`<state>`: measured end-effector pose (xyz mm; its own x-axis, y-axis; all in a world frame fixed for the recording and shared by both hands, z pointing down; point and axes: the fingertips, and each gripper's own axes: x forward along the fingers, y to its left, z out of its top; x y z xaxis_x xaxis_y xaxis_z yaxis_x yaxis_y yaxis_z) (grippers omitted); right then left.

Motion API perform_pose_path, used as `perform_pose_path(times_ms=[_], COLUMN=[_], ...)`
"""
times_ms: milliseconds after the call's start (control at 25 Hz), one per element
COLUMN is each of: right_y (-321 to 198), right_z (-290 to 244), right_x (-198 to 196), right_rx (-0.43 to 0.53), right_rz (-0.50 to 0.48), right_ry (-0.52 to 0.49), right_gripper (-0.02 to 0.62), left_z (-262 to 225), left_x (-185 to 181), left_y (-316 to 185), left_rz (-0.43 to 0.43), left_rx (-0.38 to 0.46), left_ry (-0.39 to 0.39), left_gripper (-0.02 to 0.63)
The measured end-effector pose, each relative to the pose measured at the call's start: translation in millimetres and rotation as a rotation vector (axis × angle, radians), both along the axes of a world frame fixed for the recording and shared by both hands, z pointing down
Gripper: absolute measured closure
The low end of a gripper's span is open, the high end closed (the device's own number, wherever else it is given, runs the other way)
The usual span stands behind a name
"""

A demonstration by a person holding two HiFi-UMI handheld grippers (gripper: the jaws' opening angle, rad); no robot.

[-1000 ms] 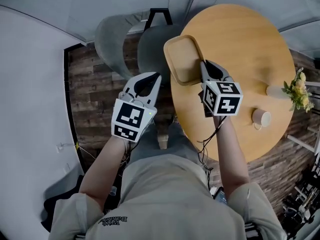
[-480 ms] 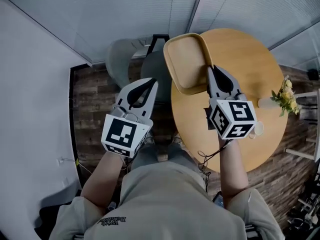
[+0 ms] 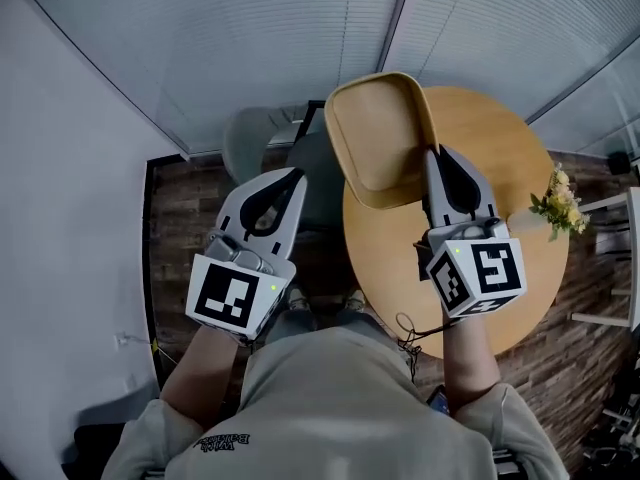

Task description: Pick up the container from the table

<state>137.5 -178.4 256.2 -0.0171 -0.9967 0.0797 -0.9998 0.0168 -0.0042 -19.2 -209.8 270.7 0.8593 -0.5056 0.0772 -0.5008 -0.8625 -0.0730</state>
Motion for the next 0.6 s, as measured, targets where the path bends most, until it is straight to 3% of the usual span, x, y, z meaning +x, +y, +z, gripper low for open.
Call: perform_pose_path(times_ms=[320,600], right_y=[22,41], right_z=[-22,-28], right_x=[-9,-5], right_rx=[0.073,0.084], right_rz=[-0.005,0.006], right_ry=[0.004,0.004], right_gripper=[0.557,0.557], left_z=[-21,-20], left_x=[-14,-23], left_y=[17,28], left_rz=[-0.008,-0.010], left_rx=[0.083,0.082], left_ry=[0.007,-0.002], left_gripper=[0.586,0.586])
